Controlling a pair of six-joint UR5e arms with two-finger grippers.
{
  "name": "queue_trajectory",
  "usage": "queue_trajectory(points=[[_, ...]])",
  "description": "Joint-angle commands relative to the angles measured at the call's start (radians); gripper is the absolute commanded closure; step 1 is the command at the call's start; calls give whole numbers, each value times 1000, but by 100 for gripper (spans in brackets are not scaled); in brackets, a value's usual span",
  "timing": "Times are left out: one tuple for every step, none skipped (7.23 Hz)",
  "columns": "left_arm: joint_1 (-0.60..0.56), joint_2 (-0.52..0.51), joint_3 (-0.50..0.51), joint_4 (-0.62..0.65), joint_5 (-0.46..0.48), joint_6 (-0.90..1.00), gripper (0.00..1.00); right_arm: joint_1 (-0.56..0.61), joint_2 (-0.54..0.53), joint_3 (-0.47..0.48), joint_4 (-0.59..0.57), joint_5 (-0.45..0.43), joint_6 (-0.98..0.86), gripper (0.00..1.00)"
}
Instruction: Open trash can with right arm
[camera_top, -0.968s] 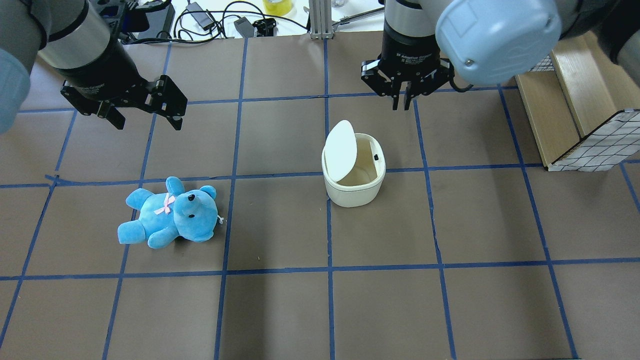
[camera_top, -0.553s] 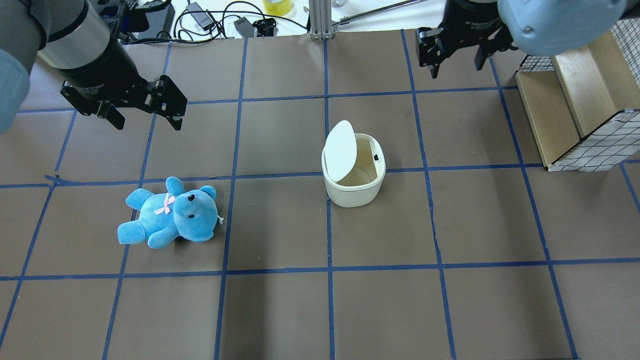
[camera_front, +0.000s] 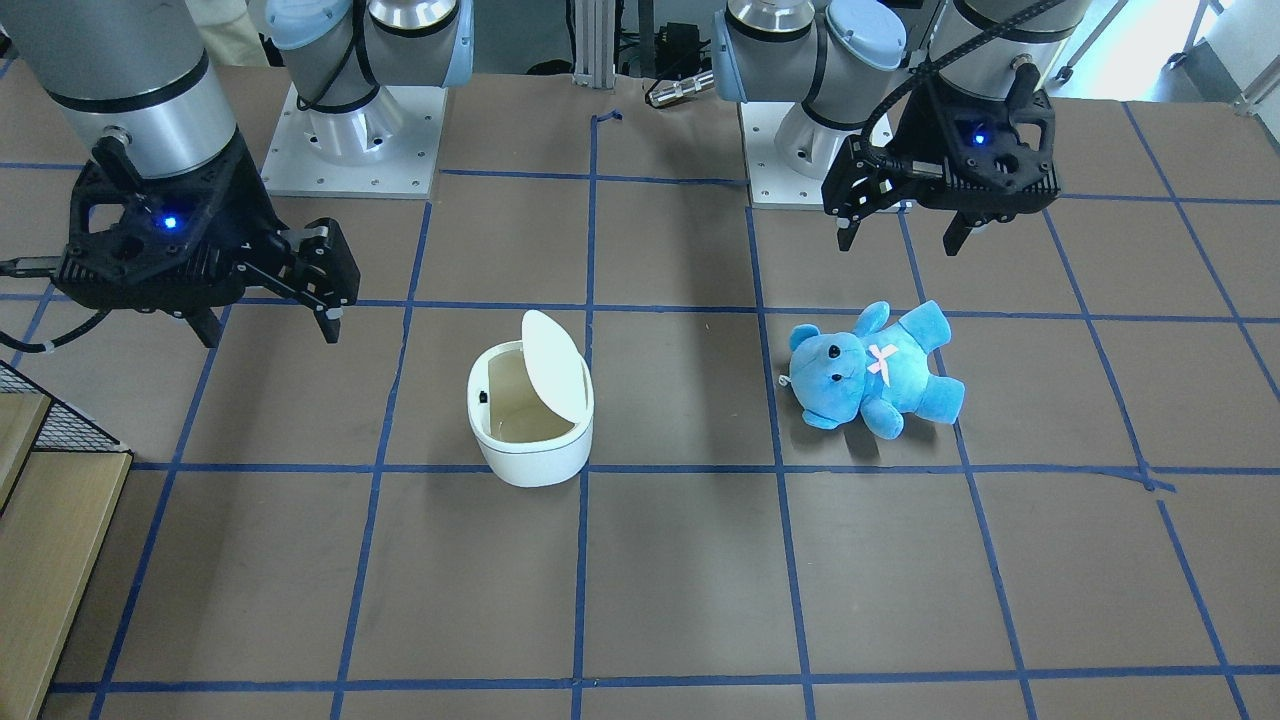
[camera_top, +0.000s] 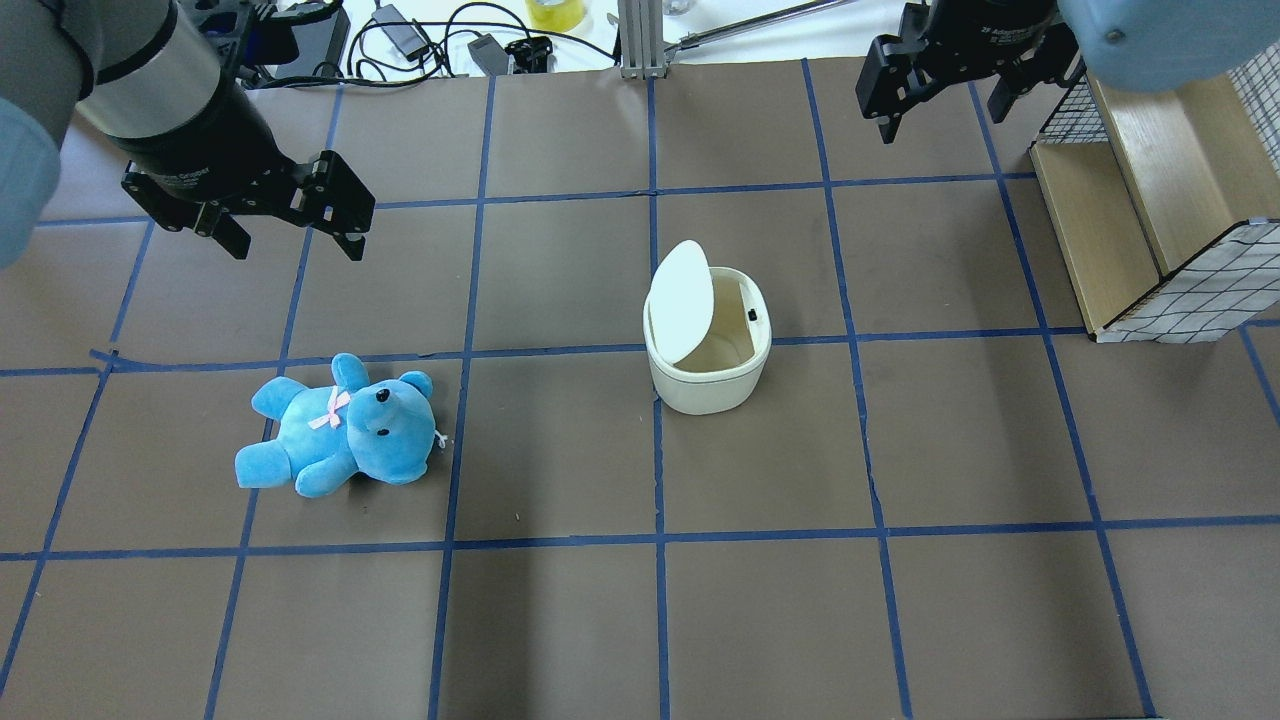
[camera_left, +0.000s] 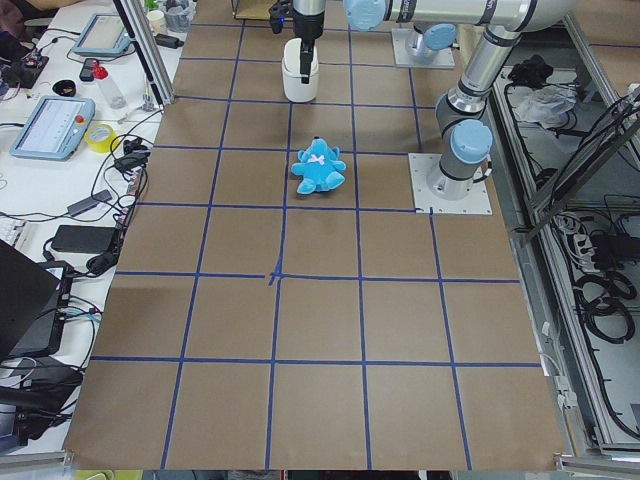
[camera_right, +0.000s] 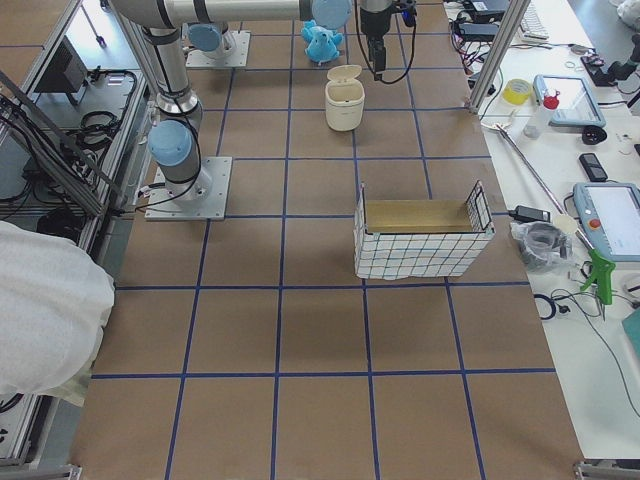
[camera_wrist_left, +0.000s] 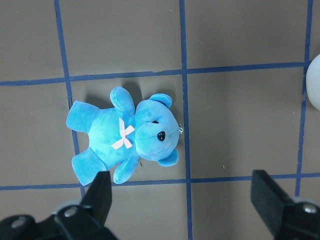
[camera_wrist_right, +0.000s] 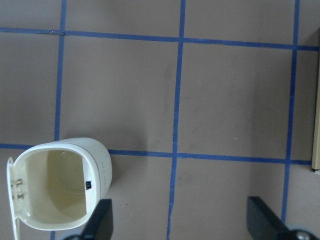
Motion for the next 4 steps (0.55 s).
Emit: queue_trajectory(points=[[0, 0, 0, 0, 0, -1, 0, -1, -27, -1, 151, 30, 76, 0], [0, 0, 0, 0, 0, -1, 0, 1, -29, 2, 130, 32, 70, 1], [0, 0, 0, 0, 0, 1, 0, 1, -29, 4, 121, 29, 70, 0], [0, 0, 0, 0, 0, 1, 0, 1, -30, 5, 127, 27, 70, 0]])
